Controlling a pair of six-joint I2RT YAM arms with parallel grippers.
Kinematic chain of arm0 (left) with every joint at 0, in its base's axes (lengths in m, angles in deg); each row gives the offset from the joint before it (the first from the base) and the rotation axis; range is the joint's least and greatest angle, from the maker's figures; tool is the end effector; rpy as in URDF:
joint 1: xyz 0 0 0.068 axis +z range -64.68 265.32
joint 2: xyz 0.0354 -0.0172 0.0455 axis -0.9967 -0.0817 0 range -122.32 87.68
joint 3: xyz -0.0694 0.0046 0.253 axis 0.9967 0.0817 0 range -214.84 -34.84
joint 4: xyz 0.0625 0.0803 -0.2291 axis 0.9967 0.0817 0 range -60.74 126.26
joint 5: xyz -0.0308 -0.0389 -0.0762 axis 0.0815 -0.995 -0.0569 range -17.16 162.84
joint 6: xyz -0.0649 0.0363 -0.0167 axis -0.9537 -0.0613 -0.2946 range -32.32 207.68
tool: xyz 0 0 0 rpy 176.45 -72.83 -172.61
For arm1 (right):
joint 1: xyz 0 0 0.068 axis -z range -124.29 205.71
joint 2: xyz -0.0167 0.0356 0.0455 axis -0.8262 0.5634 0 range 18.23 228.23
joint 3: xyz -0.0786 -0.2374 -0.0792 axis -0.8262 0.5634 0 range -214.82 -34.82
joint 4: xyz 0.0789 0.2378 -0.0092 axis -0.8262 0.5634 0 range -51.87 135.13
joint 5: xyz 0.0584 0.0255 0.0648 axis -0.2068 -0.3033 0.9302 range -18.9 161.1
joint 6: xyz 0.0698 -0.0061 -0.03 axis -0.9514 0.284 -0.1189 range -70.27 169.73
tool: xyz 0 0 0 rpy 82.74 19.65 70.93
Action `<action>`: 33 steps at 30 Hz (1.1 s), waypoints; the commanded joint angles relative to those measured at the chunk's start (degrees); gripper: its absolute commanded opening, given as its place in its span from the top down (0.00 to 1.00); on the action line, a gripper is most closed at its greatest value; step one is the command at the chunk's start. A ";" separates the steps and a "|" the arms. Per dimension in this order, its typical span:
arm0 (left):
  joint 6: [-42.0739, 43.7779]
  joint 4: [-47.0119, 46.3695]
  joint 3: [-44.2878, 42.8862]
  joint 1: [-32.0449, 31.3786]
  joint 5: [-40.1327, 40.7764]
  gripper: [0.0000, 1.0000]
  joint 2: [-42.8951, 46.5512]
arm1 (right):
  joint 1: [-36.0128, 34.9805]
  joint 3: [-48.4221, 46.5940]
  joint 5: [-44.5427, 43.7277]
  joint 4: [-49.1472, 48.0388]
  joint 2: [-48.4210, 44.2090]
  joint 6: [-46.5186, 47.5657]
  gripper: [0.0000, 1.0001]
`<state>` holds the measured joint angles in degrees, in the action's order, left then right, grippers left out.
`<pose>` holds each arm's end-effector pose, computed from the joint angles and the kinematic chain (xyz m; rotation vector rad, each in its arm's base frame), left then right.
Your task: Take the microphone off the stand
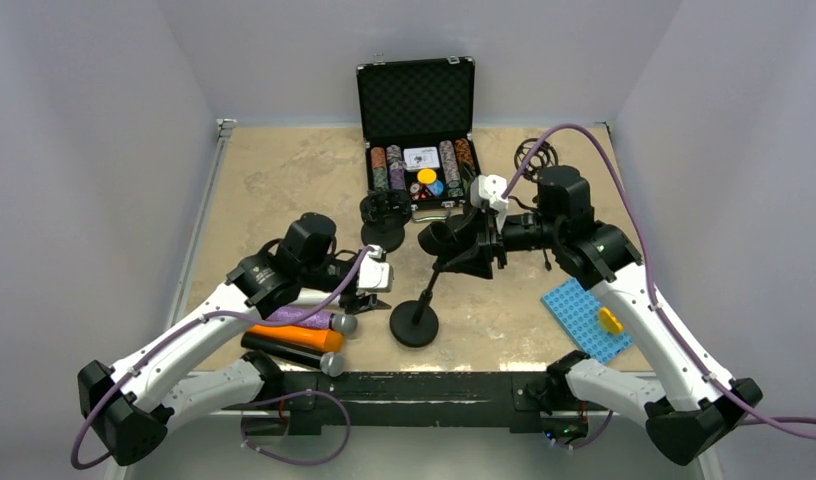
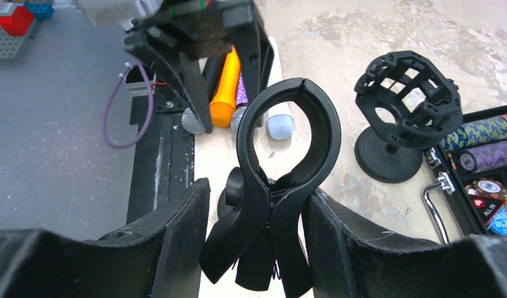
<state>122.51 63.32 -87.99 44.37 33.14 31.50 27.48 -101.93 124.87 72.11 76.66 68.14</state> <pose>0.1347 -0.1714 0.2969 1.6085 1.4448 -0.8236 0.1610 0.1455 0.3757 -1.2912 1.4788 1.0457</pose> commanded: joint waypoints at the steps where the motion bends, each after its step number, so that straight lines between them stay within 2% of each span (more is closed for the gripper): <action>1: -7.57 -14.20 4.70 -0.21 -3.24 0.40 -1.34 | -0.16 -0.75 1.45 -9.89 -1.30 -3.57 1.00; 3: -9.25 -16.58 5.76 -0.19 -4.30 0.40 -2.97 | -0.16 1.52 0.61 -9.34 -2.18 -1.94 1.00; 7: -15.43 -32.13 12.96 -1.31 -1.50 0.34 -4.12 | -0.14 4.68 -0.58 -7.20 -3.78 0.96 1.00; 9: -18.57 -39.23 13.52 -1.92 0.63 0.33 -6.34 | -0.16 4.44 -1.09 -6.04 -4.19 1.88 1.00; 15: -22.78 -45.82 9.55 -2.95 0.74 0.32 -15.39 | -0.10 4.14 -1.55 -3.93 -4.33 3.60 1.00; 21: -23.05 -45.45 6.09 -6.42 -2.70 0.36 -21.16 | -0.08 4.87 -2.42 -2.91 -6.10 3.79 1.00; 23: -22.23 -44.79 6.11 -7.53 -2.60 0.43 -22.00 | -0.08 5.75 -2.91 -2.99 -7.10 4.00 1.00; 26: -22.15 -42.73 5.90 -8.63 -1.02 0.58 -22.01 | -0.12 7.19 -3.39 -3.13 -8.58 3.70 1.00; 29: -19.92 -38.95 6.63 -8.80 0.60 0.60 -20.55 | -0.12 8.68 -3.93 -3.72 -10.31 3.39 1.00; 32: -15.85 -34.37 6.74 -8.80 3.47 0.88 -19.27 | -0.03 9.70 -6.57 -4.20 -11.34 2.43 1.00; 33: -14.94 -31.67 6.62 -8.73 5.46 0.94 -18.56 | 0.05 9.67 -8.83 -4.58 -11.55 -0.03 1.00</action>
<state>102.64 25.14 -79.50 35.62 34.32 9.69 27.48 -93.27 122.08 68.48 66.08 70.64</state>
